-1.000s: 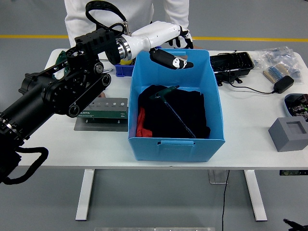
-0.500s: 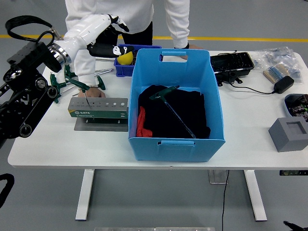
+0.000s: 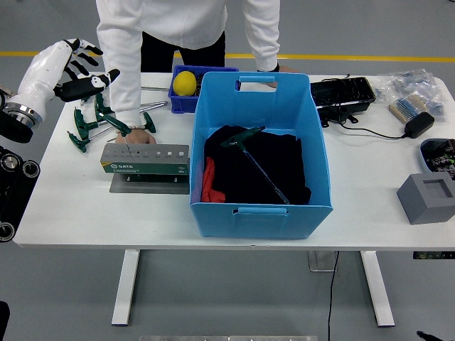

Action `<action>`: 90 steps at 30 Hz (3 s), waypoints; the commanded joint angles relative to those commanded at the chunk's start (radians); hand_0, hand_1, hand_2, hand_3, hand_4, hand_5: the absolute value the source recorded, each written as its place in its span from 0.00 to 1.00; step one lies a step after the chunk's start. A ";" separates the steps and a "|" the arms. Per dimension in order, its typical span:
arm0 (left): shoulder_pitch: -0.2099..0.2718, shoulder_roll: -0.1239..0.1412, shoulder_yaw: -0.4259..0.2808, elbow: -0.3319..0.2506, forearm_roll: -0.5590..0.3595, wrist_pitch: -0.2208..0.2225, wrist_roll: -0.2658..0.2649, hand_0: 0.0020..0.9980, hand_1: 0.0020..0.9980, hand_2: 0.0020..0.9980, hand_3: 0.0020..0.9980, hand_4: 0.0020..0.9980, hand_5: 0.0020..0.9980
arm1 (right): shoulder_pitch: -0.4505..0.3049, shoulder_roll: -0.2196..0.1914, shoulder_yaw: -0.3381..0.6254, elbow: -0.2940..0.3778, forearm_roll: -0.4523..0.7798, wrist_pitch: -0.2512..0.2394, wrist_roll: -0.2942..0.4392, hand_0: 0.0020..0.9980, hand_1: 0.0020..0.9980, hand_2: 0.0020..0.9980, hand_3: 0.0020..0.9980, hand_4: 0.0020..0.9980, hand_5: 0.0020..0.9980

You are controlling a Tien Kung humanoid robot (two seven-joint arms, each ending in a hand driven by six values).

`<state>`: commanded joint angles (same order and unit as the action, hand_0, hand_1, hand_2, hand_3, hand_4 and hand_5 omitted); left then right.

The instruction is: Lift tool from toolbox,place it in box,lift tool from toolbox,place it in box

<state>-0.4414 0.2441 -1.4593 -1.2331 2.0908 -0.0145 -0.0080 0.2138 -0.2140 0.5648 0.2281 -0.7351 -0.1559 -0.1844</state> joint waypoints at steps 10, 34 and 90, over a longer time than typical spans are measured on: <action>-0.031 0.064 0.130 0.118 0.178 -0.043 -0.239 0.56 0.68 0.72 0.75 0.92 0.64 | -0.003 0.003 0.003 0.000 -0.007 0.001 -0.002 0.62 0.60 0.67 0.54 0.78 0.66; -0.404 0.198 0.699 0.503 0.139 0.036 -0.503 0.77 0.75 0.74 0.57 0.90 0.67 | 0.010 -0.001 -0.010 0.002 0.015 0.000 0.000 0.62 0.60 0.67 0.54 0.78 0.66; -0.585 0.144 1.108 0.716 0.112 0.097 -0.453 0.84 0.51 0.39 0.33 0.93 0.68 | 0.012 -0.003 -0.014 0.004 0.020 0.001 0.000 0.62 0.60 0.67 0.54 0.78 0.66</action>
<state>-1.0267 0.3884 -0.3517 -0.5173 2.2030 0.0823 -0.4612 0.2260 -0.2169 0.5513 0.2320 -0.7149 -0.1549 -0.1846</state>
